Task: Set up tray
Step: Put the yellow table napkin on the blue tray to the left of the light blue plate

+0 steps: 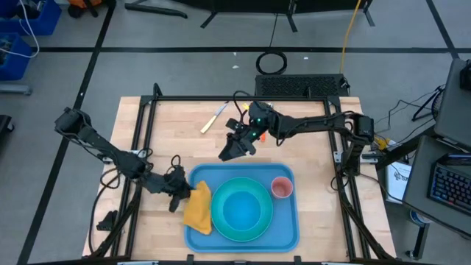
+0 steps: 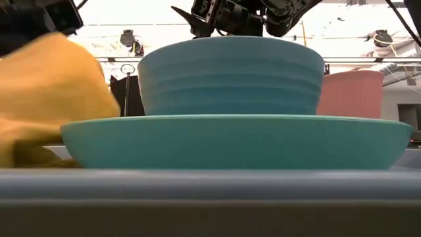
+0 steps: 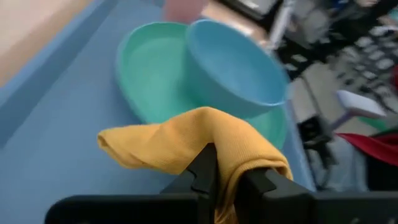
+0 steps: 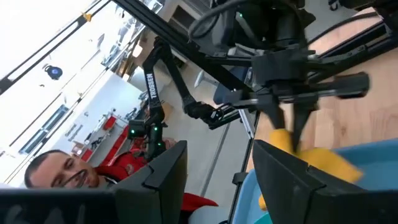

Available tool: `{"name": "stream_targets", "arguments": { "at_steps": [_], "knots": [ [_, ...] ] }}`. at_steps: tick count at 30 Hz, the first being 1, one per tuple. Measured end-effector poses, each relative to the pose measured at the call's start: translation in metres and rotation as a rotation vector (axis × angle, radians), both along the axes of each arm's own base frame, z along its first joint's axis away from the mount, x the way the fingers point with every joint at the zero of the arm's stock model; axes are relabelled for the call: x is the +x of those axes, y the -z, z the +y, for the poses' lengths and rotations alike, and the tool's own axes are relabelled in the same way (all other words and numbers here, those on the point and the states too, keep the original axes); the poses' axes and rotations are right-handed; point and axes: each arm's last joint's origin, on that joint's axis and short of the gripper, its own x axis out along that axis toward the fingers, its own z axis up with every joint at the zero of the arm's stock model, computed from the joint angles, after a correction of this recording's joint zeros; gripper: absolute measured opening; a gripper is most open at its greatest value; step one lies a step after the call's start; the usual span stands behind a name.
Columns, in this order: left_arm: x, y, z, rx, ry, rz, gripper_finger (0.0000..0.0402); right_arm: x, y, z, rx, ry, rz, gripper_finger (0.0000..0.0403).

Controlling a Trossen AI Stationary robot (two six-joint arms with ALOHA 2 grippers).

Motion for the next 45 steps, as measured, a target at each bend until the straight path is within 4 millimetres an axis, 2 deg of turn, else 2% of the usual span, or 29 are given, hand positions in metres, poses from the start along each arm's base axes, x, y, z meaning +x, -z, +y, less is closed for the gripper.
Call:
{"name": "stream_targets", "arguments": {
  "at_steps": [4,7,13,18,21,28,32,37,39,42,45],
  "knots": [
    [-0.001,0.000,-0.002,0.014,0.019,-0.002,0.0037,-0.001,-0.002,-0.003,-0.009,-0.015,-0.032,0.0171],
    [-0.005,0.012,0.004,-0.108,-0.087,0.171,0.0037,-0.001,-0.002,-0.004,-0.016,-0.014,-0.037,0.0171],
    [-0.016,0.037,0.016,-0.224,-0.287,0.502,0.0037,-0.003,-0.004,-0.009,-0.023,-0.025,-0.062,0.0171],
    [-0.010,0.032,0.018,-0.012,-0.174,0.369,0.0037,-0.003,-0.003,-0.013,-0.023,-0.016,-0.054,0.0171],
    [-0.005,0.025,0.015,0.033,-0.097,0.280,0.0037,-0.004,-0.003,-0.016,-0.023,-0.015,-0.053,0.0171],
    [-0.003,0.016,0.008,0.006,-0.016,0.197,0.0037,-0.008,0.003,-0.019,0.029,-0.115,0.039,0.0171],
    [-0.001,0.011,0.006,0.016,-0.067,0.115,0.0037,-0.009,0.003,-0.018,0.025,-0.149,0.034,0.0171],
    [0.003,0.002,0.002,0.067,-0.002,0.001,0.0037,-0.009,0.003,-0.019,0.011,-0.148,0.016,0.0171],
    [0.003,-0.002,0.002,0.141,0.031,-0.052,0.0037,-0.009,0.003,-0.022,0.013,-0.143,0.017,0.0171],
    [0.001,0.004,0.006,0.295,0.032,-0.015,0.0037,-0.010,0.004,-0.024,0.002,-0.144,0.013,0.0171],
    [-0.002,0.011,0.012,0.279,-0.045,0.074,0.0037,-0.013,0.005,-0.025,0.013,-0.222,0.022,0.0171]
  ]
}}
